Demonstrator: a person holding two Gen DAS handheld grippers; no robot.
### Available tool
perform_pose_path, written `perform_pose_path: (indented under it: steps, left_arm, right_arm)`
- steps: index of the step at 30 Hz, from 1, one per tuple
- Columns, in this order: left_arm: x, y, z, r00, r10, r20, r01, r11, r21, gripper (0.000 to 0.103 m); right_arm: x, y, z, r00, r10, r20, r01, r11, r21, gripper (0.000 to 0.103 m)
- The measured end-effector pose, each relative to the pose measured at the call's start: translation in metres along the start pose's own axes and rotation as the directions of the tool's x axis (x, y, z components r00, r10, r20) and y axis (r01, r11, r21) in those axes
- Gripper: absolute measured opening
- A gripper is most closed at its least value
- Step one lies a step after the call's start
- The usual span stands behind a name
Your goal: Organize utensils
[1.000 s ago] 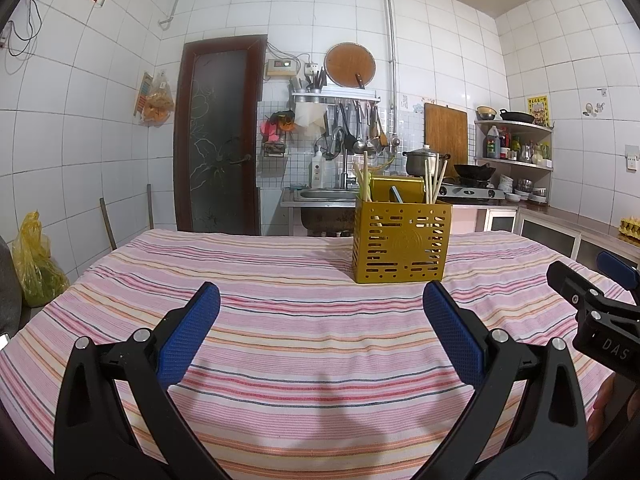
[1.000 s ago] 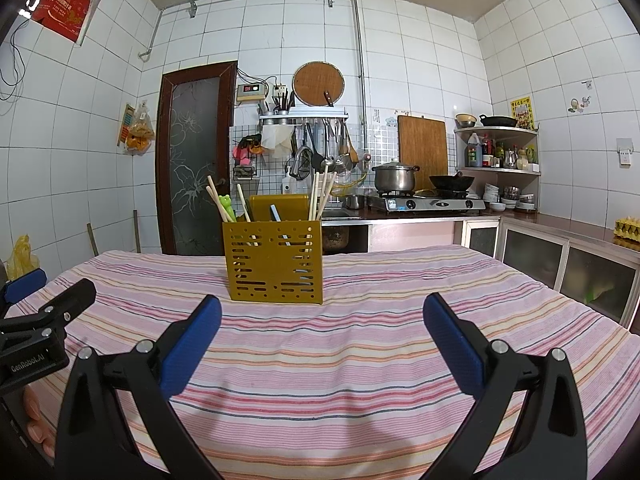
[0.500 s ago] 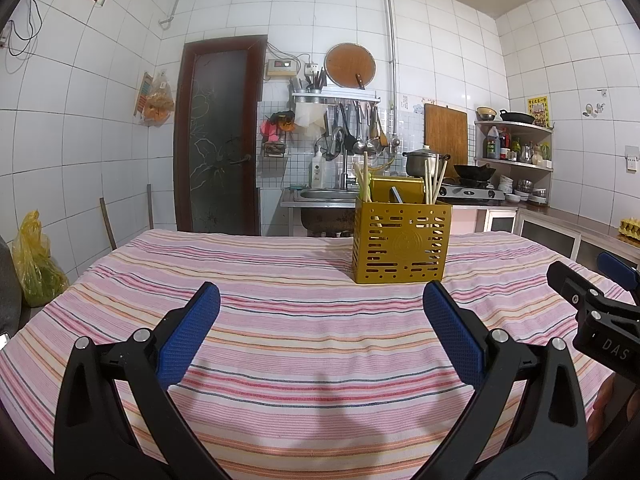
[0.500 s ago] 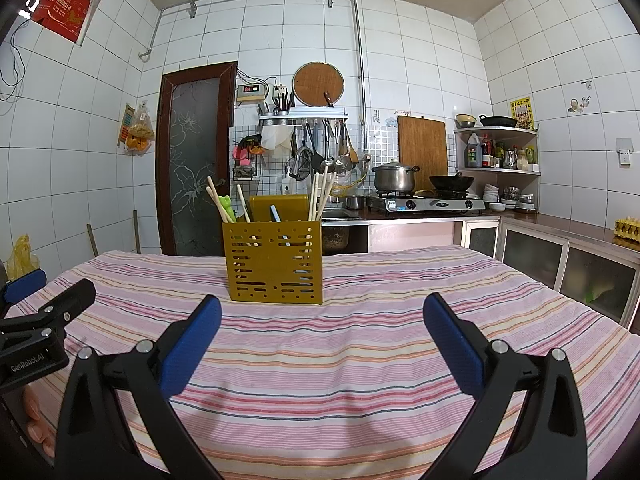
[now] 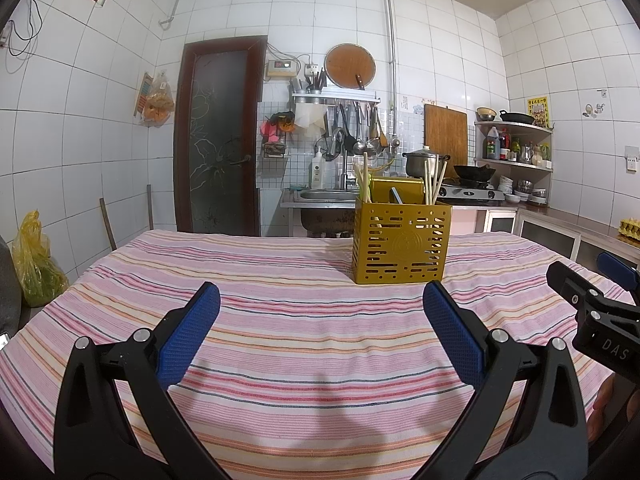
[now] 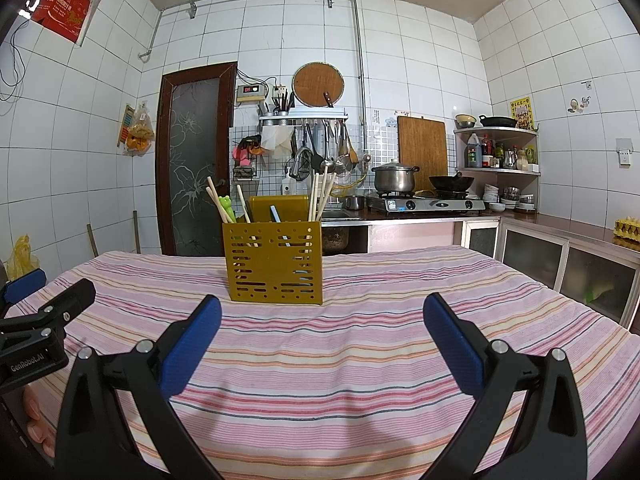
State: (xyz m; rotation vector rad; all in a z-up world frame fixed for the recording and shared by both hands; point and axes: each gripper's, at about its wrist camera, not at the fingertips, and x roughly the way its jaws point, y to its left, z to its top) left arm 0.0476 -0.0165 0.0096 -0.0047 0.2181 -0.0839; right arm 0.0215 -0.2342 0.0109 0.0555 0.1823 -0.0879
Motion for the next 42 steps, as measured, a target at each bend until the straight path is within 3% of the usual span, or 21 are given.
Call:
perform_pose_path:
  steps: [42]
  left_arm:
    - [-0.0027,-0.0017,0.0020,1.000,-0.005,0.006,0.005,1.000,-0.006,0.098]
  right_arm:
    - [-0.0008,-0.0002,-0.0012,1.000,0.000,0.003,0.000,1.000,-0.001,0.099]
